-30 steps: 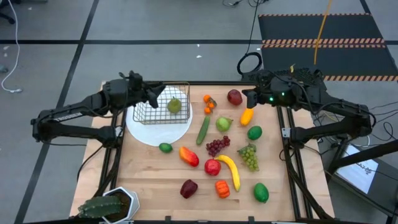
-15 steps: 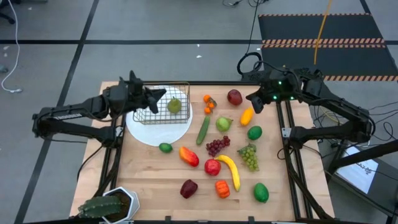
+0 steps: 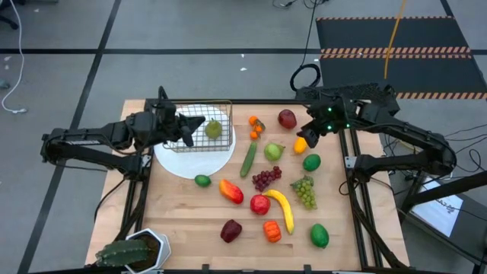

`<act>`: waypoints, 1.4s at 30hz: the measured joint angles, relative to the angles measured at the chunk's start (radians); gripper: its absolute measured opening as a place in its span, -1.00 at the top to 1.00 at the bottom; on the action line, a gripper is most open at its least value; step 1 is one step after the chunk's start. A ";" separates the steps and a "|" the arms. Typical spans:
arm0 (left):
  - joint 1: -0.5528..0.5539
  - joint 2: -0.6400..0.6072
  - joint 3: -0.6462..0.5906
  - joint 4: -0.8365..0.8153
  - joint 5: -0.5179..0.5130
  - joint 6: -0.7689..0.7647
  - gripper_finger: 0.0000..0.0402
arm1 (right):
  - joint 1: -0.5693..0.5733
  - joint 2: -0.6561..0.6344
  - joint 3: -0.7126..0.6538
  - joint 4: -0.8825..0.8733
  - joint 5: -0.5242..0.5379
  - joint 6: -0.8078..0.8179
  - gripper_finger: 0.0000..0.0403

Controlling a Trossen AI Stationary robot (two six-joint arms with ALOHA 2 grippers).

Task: Build produce basket
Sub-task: Put the top apple into the wired basket

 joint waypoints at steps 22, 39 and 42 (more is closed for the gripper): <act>-0.011 0.000 0.000 0.028 -0.008 0.019 0.89 | -0.066 0.153 -0.132 0.314 0.260 -0.207 -0.74; -0.011 0.008 -0.001 0.030 0.013 0.068 0.89 | -0.210 0.465 -0.142 0.501 0.194 -0.344 -0.98; -0.010 0.008 -0.001 0.029 0.012 0.080 0.89 | -0.224 0.516 -0.142 0.517 0.155 -0.329 -0.98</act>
